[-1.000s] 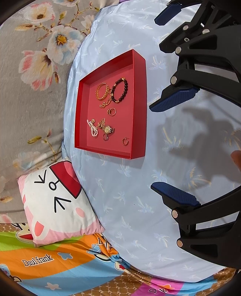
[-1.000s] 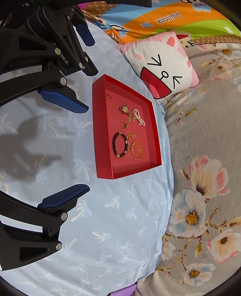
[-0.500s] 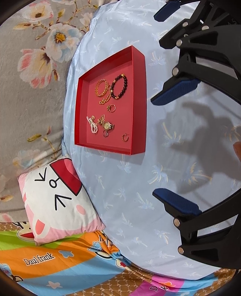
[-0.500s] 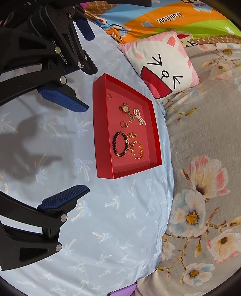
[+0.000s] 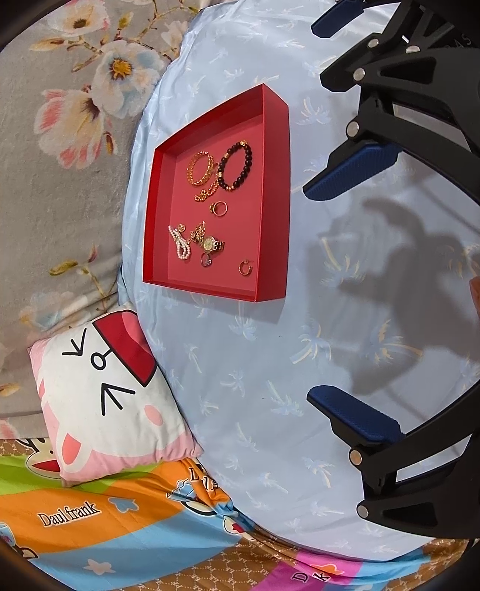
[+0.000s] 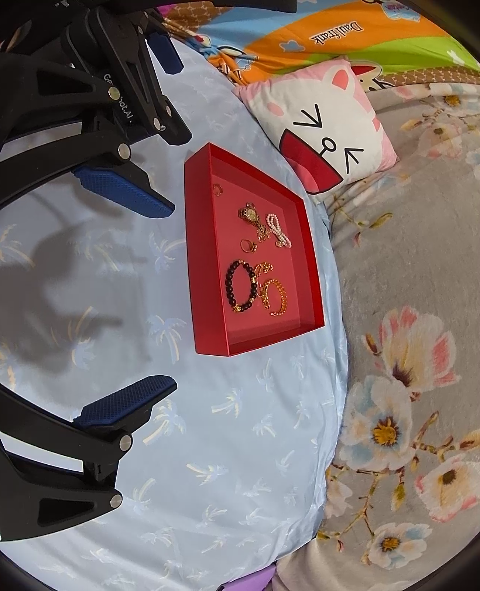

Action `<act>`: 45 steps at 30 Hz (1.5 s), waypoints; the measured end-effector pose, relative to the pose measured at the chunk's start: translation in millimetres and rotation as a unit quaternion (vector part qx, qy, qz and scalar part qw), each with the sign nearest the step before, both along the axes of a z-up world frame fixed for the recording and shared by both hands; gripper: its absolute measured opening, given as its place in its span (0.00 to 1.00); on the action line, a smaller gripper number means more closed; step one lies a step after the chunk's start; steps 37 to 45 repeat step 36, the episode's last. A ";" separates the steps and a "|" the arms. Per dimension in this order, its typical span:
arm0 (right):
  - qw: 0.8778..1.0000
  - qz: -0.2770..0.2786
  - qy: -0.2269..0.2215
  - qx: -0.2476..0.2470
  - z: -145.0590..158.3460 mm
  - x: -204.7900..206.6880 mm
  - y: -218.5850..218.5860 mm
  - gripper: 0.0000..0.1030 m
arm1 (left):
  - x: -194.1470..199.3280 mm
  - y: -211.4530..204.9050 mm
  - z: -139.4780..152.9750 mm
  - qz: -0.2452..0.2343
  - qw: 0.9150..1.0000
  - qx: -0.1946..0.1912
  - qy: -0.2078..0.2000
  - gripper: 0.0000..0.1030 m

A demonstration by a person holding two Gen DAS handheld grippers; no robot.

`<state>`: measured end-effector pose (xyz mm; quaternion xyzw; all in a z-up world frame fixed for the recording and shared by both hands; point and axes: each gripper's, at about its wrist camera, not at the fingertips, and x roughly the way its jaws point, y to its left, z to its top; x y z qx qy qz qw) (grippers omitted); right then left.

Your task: Organize jewelry

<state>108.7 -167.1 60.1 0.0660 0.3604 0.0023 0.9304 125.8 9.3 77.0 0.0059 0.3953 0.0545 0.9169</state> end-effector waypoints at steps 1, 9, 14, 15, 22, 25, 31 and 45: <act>1.000 0.000 0.000 0.000 -0.2 0.0 0.2 0.83 | 0.0 -0.1 -0.3 0.000 1.000 0.001 0.000 0.95; 1.000 0.002 0.001 -0.002 -1.2 -0.2 0.3 0.83 | 1.2 1.1 -3.8 0.000 1.000 -0.006 0.008 0.95; 1.000 0.001 0.001 -0.002 -0.9 -0.4 1.0 0.83 | 0.2 1.0 -4.4 0.002 1.000 -0.002 0.007 0.95; 1.000 0.001 0.001 -0.002 -0.8 -0.3 1.1 0.83 | 0.0 1.3 -4.7 0.002 1.000 -0.001 0.007 0.95; 1.000 0.005 -0.001 -0.010 0.7 -1.4 3.1 0.83 | -2.0 1.7 -4.4 0.011 1.000 -0.001 0.006 0.95; 1.000 0.006 0.000 -0.010 0.5 -1.4 3.1 0.83 | -1.9 2.4 -5.2 0.011 1.000 -0.004 0.010 0.95; 1.000 0.004 -0.001 -0.006 0.8 -1.1 2.9 0.83 | -1.2 2.9 -5.2 0.009 1.000 -0.010 0.011 0.95; 1.000 0.005 -0.001 -0.011 1.1 -0.5 1.8 0.83 | -0.3 3.2 -4.8 0.002 1.000 -0.021 0.009 0.95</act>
